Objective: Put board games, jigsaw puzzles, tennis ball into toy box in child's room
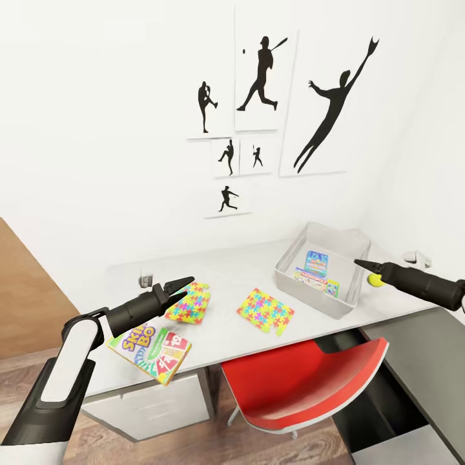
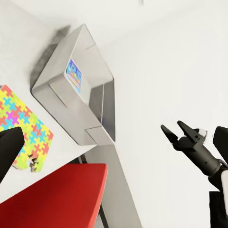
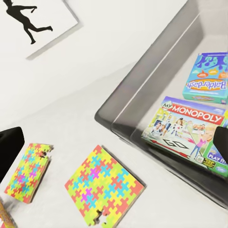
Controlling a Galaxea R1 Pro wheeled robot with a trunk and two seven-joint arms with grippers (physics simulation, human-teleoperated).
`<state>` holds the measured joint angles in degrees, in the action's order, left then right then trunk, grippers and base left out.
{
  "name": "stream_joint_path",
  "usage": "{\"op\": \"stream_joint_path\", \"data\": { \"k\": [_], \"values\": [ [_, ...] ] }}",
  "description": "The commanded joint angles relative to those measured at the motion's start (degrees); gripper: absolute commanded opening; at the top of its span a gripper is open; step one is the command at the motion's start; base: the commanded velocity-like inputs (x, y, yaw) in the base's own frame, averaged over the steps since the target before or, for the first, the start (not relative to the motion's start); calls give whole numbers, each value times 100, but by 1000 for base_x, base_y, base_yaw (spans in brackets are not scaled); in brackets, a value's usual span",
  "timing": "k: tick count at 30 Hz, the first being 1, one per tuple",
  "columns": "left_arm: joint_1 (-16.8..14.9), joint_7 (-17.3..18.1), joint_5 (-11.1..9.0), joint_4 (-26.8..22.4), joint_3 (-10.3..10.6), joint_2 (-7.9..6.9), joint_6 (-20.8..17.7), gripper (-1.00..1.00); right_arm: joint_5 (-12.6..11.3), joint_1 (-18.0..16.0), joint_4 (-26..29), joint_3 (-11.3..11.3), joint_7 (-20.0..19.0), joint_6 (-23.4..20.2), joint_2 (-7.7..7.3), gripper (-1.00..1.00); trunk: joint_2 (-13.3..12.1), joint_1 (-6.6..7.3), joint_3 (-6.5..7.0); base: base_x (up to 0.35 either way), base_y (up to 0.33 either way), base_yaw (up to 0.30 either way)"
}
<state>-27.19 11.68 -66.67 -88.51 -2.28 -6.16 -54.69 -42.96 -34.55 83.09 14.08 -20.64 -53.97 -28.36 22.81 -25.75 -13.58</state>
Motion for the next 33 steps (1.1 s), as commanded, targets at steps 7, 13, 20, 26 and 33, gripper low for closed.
{"op": "stream_joint_path", "data": {
  "k": [7,13,20,26,33],
  "values": [
    [-5,48,40,-3,-11,-1,-28,100,36,69,137,70,-46,-26,-2,100,11,-3,-11,-20,25,0],
    [-5,79,40,-3,-19,-7,-30,100,34,79,154,76,-45,-26,3,100,11,-3,-11,-73,147,0],
    [-5,211,40,-1,-24,-18,-32,100,31,86,168,77,-45,-31,11,100,11,-3,-11,-100,218,0],
    [-2,274,40,0,-26,-22,-34,100,30,88,176,72,-45,-33,13,100,11,-3,-11,-110,246,0],
    [2,303,40,0,-26,-24,-37,100,26,89,180,60,-45,-36,14,100,11,-3,-11,-114,258,0]
  ]
}}
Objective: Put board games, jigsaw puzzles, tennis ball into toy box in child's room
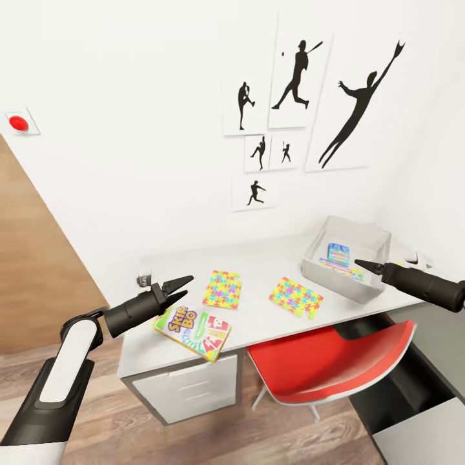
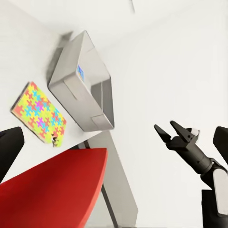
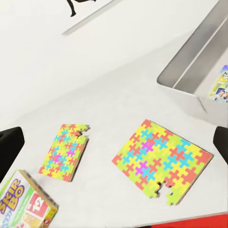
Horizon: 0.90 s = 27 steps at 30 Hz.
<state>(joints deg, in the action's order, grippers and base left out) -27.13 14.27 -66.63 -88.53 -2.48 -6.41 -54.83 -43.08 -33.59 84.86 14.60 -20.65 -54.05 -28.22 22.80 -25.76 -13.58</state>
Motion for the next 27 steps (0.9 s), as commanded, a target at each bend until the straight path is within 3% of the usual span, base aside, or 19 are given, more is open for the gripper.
{"op": "stream_joint_path", "data": {
  "k": [1,11,27],
  "values": [
    [-5,44,36,2,-7,0,-23,100,39,-7,2,7,-44,-28,0,100,12,-2,-11,-115,262,0],
    [-4,56,36,2,-7,-6,-25,100,37,-7,4,-20,-41,-88,8,100,12,-2,-11,-116,264,-64],
    [14,11,105,62,-46,-20,-11,100,43,-7,-6,-40,-19,-152,30,100,12,-2,-11,-95,251,-233]
  ]
}}
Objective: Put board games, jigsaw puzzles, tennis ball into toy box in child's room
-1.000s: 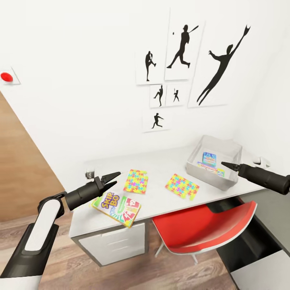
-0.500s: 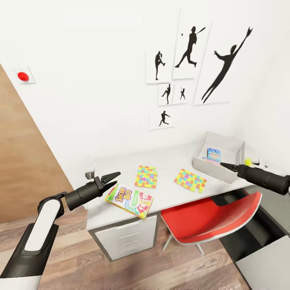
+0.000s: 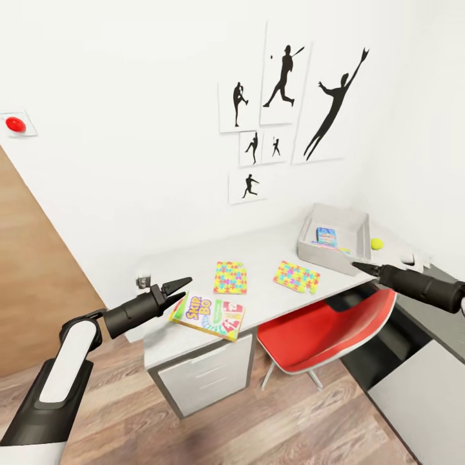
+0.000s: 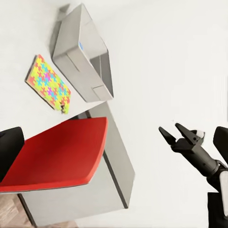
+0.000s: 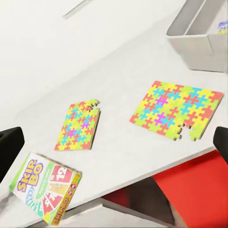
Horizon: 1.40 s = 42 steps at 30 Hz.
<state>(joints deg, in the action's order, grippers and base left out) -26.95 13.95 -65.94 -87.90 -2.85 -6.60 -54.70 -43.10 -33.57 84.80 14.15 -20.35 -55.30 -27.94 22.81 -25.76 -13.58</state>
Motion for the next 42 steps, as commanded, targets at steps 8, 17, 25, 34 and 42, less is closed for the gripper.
{"op": "stream_joint_path", "data": {
  "k": [8,17,25,34,42],
  "values": [
    [68,-4,75,353,-328,-126,11,100,84,-14,-33,-10,-30,-333,175,100,11,-3,-11,-25,86,-273],
    [93,-26,89,565,-496,-181,34,100,101,-17,-56,-69,-19,-427,330,100,11,-3,-11,-6,21,-278],
    [100,-37,93,687,-548,-204,48,100,106,-23,-77,-389,72,-461,419,100,11,-3,-11,-2,6,-262],
    [106,-38,94,880,-716,-223,59,100,106,-26,-84,-721,211,-469,496,100,11,-3,-11,-1,2,-114],
    [171,-22,91,1089,-1028,-233,64,100,108,-26,-86,-1145,267,-470,618,100,11,-3,-11,44,72,-32]
  ]
}}
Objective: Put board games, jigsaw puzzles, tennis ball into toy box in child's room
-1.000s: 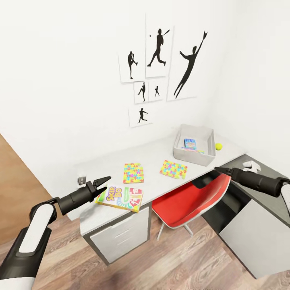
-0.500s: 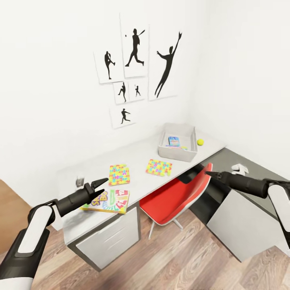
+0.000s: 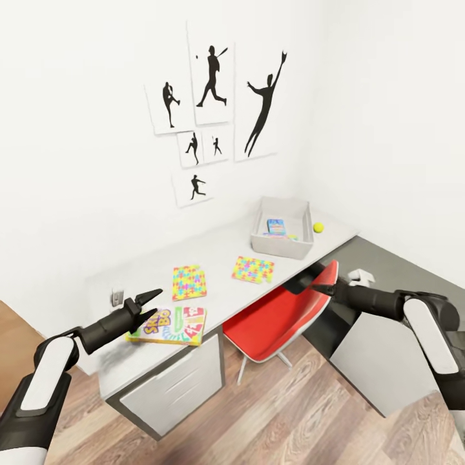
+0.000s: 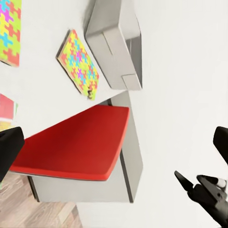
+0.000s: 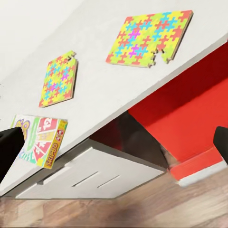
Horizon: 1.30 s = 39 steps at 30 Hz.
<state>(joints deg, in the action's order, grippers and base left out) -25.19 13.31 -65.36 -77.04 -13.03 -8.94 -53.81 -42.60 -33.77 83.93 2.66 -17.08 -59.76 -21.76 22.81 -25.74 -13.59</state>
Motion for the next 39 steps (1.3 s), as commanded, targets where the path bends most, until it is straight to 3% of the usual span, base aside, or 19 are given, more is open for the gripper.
{"op": "stream_joint_path", "data": {
  "k": [1,11,20,27,34,39],
  "values": [
    [6,43,33,20,-41,-2,-26,100,58,-6,1,-53,-54,-24,14,100,11,-4,-11,97,177,-14],
    [33,41,37,89,-139,-30,-25,100,59,-7,1,-358,-23,-24,84,100,11,-4,-11,82,240,-7],
    [38,43,38,103,-155,-57,-25,100,54,-10,-45,-453,-11,-24,131,100,11,-4,-11,24,309,-2],
    [38,33,42,118,-155,-69,-25,100,57,-32,-203,-602,-5,-24,313,100,11,-4,-11,7,327,0],
    [25,24,49,232,-134,-68,-17,100,58,-31,-280,-658,-5,-24,370,100,11,-4,-11,2,298,0],
    [4,18,181,418,-115,-52,14,100,57,-17,-316,-673,-7,-24,393,100,11,-4,-11,1,147,0]
  ]
}}
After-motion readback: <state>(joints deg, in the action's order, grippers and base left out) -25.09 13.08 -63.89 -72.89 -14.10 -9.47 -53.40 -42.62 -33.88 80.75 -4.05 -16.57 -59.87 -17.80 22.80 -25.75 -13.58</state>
